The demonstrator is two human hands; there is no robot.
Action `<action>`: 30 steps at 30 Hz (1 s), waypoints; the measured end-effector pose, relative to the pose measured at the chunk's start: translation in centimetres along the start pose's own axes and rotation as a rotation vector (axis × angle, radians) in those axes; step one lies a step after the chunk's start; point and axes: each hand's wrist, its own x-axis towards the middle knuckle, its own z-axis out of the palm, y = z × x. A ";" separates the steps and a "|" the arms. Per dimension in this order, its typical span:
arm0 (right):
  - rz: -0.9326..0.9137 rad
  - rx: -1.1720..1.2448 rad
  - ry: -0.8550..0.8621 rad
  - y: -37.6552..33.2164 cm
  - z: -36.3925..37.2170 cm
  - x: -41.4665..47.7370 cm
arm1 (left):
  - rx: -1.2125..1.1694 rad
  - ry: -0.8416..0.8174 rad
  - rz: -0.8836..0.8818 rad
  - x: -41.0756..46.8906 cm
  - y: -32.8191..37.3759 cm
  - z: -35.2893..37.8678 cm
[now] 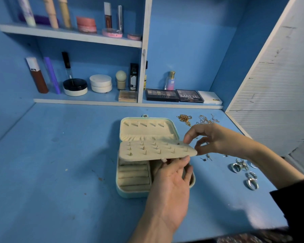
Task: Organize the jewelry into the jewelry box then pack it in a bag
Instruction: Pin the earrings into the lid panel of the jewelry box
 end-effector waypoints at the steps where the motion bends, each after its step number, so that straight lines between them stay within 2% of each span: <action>1: -0.005 0.010 0.016 0.1 0.1 0.0 | 0.006 -0.003 0.000 0.0 0.0 0.0; 8: 0.017 0.038 0.064 -0.3 -0.2 0.0 | 0.017 0.028 -0.075 -0.2 1.0 0.6; 12: 0.018 0.062 0.110 -0.7 -0.3 0.3 | -0.045 0.124 -0.133 -0.1 1.6 1.0; 15: 0.033 0.068 0.131 -0.5 -0.6 0.6 | -0.066 0.129 -0.162 -0.4 2.0 1.1; 19: 0.022 0.095 0.162 -0.5 -0.9 1.2 | 0.084 0.086 -0.188 -1.0 1.9 0.9; 22: 0.032 0.139 0.186 -0.8 -1.0 1.5 | 0.249 -0.009 -0.187 -1.5 1.9 0.5; 24: 0.031 0.144 0.188 -0.9 -1.0 1.7 | 0.400 -0.027 -0.086 -1.7 2.6 0.3; 26: 0.030 0.144 0.200 -0.9 -1.0 1.9 | 0.602 0.000 0.106 -1.7 3.9 0.0; 30: 0.036 0.145 0.233 -0.6 -1.0 2.5 | 0.907 0.191 0.572 -0.6 7.6 -1.5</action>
